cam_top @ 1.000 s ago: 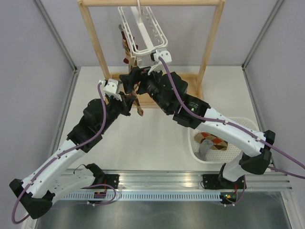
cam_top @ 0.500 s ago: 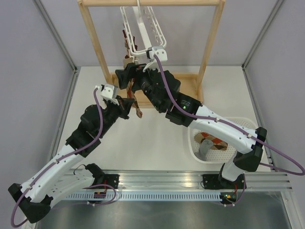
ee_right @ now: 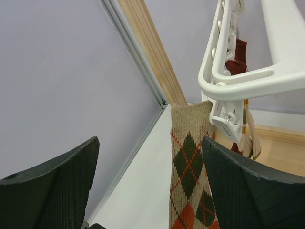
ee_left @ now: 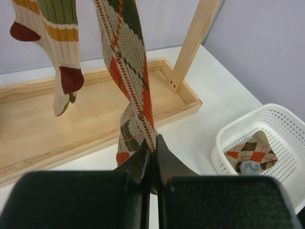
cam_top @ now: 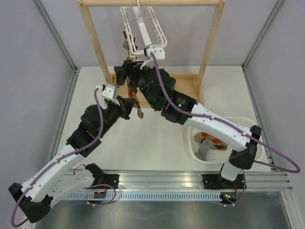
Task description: Remove the socks clipped to the hanger
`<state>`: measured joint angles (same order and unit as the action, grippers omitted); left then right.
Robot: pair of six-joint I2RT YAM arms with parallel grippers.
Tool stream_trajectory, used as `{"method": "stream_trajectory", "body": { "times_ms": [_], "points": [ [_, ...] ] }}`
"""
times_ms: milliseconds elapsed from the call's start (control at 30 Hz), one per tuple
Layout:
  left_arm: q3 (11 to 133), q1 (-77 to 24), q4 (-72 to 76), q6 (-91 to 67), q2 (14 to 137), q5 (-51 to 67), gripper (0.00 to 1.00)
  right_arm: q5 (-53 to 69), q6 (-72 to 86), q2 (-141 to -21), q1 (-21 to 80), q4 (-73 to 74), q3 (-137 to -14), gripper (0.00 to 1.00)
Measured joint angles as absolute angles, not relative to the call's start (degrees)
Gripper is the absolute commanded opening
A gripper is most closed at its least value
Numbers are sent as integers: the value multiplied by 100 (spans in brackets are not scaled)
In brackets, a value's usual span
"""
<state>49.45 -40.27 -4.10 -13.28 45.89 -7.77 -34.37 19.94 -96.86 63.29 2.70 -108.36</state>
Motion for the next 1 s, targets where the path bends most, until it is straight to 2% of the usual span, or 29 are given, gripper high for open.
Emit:
{"method": "stream_trajectory", "body": {
  "times_ms": [433,1000],
  "points": [
    [4945,-4027,-401,-1326,4650,-727,2,-3487,2078,-9909,6340,360,-11126,91],
    [4945,-4027,-368,-1326,4705,-727,2,-4449,1929,-10217,6300,701,-11334,93]
  ]
}}
